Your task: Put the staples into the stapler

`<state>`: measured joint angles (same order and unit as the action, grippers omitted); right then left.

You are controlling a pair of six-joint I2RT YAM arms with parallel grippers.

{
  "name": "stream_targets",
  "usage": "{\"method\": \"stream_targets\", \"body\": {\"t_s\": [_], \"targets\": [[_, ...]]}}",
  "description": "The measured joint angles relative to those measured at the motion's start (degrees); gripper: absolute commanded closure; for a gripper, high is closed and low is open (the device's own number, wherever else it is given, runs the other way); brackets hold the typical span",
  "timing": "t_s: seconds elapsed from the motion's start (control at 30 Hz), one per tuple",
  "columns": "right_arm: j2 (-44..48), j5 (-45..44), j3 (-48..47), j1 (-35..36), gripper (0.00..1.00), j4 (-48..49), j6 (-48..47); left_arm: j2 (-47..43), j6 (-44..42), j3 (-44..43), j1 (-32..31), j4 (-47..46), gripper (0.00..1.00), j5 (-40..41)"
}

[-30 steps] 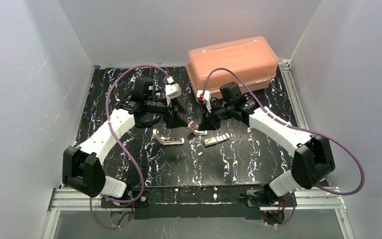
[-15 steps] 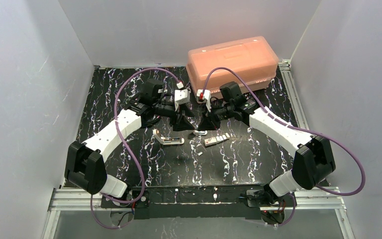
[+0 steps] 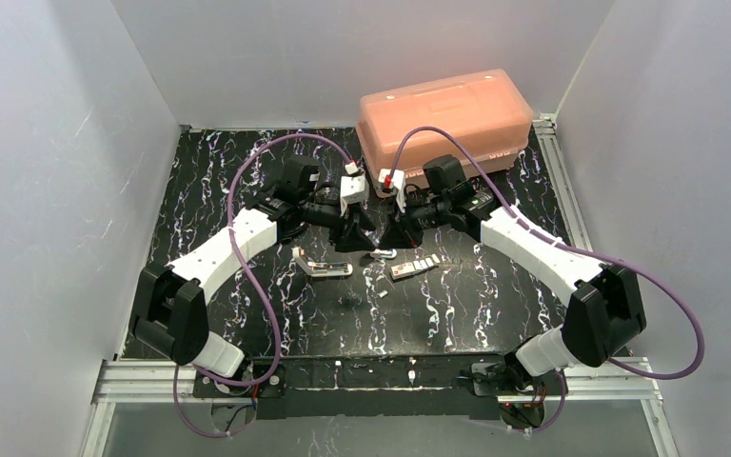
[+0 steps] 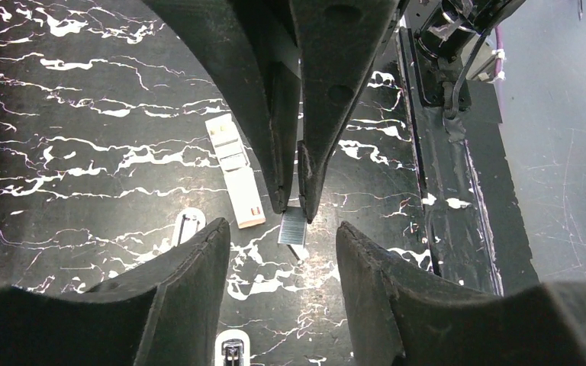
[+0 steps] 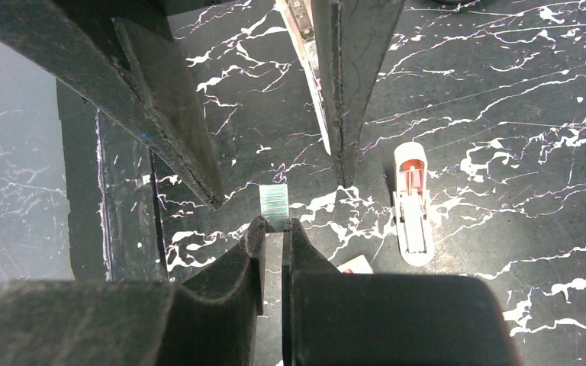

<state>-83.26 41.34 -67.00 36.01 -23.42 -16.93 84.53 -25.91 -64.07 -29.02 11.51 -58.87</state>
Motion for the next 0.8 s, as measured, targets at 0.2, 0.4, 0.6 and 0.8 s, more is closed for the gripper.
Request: {"method": "stream_targets", "body": {"t_s": [0.2, 0.4, 0.6, 0.8], "targets": [[0.3, 0.0, 0.0, 0.0, 0.94, 0.0, 0.3, 0.2, 0.0, 1.1, 0.0, -0.8, 0.54, 0.0], [0.3, 0.0, 0.0, -0.3, 0.95, 0.5, 0.5, 0.2, 0.0, 1.8, 0.0, -0.8, 0.59, -0.1], [0.3, 0.0, 0.0, -0.4, 0.94, 0.9, 0.6, 0.2, 0.3, 1.7, 0.0, -1.1, 0.66, -0.1], [0.3, -0.1, 0.0, -0.4, 0.94, 0.9, 0.6, 0.2, 0.6, 1.7, -0.1, -1.2, 0.71, -0.3]]}}
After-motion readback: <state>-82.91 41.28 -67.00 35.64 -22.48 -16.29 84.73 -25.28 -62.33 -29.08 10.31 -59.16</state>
